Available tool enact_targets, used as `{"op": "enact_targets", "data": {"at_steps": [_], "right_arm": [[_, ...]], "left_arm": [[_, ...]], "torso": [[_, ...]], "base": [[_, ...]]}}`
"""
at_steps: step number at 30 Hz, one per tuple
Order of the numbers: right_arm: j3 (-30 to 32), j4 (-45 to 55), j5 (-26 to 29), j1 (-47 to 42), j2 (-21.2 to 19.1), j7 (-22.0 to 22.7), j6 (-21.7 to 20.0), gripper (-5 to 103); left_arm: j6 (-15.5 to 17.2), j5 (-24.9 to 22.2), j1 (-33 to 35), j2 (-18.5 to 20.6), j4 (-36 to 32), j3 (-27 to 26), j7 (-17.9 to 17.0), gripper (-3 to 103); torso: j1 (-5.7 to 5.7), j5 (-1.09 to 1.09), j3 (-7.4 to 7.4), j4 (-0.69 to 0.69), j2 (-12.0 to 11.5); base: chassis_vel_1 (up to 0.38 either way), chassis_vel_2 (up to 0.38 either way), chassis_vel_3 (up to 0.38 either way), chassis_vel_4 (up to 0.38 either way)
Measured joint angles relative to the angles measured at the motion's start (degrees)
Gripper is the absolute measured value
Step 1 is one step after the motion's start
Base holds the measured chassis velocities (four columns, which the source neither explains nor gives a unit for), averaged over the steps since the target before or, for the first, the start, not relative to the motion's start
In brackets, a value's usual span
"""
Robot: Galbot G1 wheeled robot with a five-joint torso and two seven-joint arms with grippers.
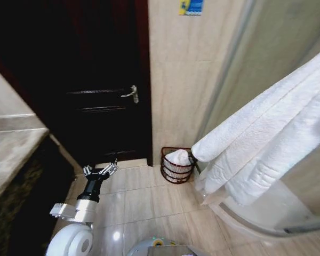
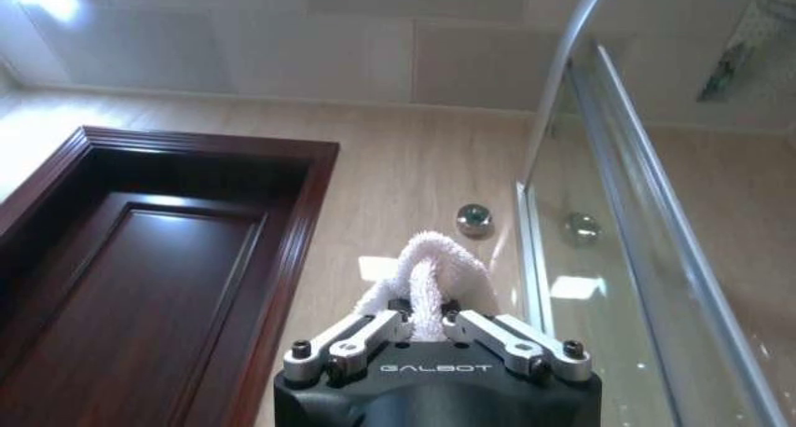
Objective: Discard the used towel into the hamper.
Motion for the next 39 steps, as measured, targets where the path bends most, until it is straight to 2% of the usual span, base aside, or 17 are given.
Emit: {"op": "enact_targets", "data": {"at_steps": [9, 27, 39], "right_arm": [[-0.02, -0.01, 0.02, -0.02, 0.07, -0.13, 0.04, 7], [-0.28, -0.02, 0.0, -0.16, 0.58, -0.32, 0.06, 7], [-0.32, -0.01, 0.01, -0.71, 1.09, -0.4, 0.25, 7]], "left_arm": [[0.0, 0.0, -0.01, 0.0, 0.0, 0.0, 0.0, 100], [0.0, 0.0, -0.01, 0.0, 0.0, 0.0, 0.0, 100], [0.0, 0.0, -0.01, 0.0, 0.0, 0.0, 0.0, 100]], "torso": [[0.1, 0.01, 0.13, -0.03, 0.27], [2.67, 0.01, 3.11, -0.03, 5.81], [2.87, 0.01, 3.36, -0.03, 6.26]], "base": [[0.0, 0.0, 0.0, 0.0], [0.0, 0.0, 0.0, 0.0], [0.0, 0.0, 0.0, 0.0]]}}
